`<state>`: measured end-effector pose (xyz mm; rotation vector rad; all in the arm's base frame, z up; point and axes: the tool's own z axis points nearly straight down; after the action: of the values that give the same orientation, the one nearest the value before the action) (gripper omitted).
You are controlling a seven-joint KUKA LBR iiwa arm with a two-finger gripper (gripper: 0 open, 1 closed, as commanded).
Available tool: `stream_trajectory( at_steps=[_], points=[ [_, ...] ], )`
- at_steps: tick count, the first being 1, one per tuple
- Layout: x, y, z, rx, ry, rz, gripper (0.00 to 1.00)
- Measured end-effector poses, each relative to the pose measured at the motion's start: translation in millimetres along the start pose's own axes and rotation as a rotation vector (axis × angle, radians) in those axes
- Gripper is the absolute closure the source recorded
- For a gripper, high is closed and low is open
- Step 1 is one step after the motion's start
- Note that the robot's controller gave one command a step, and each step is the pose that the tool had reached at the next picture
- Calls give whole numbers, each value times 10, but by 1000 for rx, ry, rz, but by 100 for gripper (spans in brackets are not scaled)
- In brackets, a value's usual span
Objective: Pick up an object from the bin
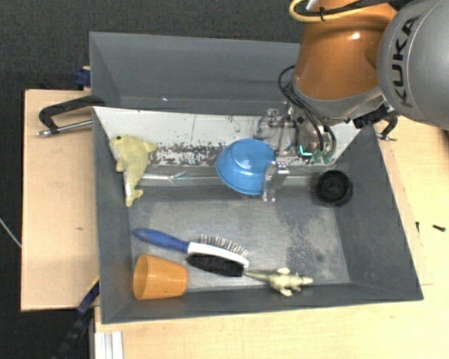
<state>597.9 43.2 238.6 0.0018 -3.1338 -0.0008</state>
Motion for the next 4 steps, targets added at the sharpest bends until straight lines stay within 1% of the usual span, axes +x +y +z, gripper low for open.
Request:
stream_trajectory(
  at_steps=[1, 2, 3, 4],
  points=[
    [199, 515, 1664, -4, -14, 497, 0],
    [177, 885, 1369, -4, -15, 111, 0],
    [45, 1255, 1283, -2, -16, -285, 0],
    [38, 1644, 1564, 4, -12, -598, 0]
  ],
)
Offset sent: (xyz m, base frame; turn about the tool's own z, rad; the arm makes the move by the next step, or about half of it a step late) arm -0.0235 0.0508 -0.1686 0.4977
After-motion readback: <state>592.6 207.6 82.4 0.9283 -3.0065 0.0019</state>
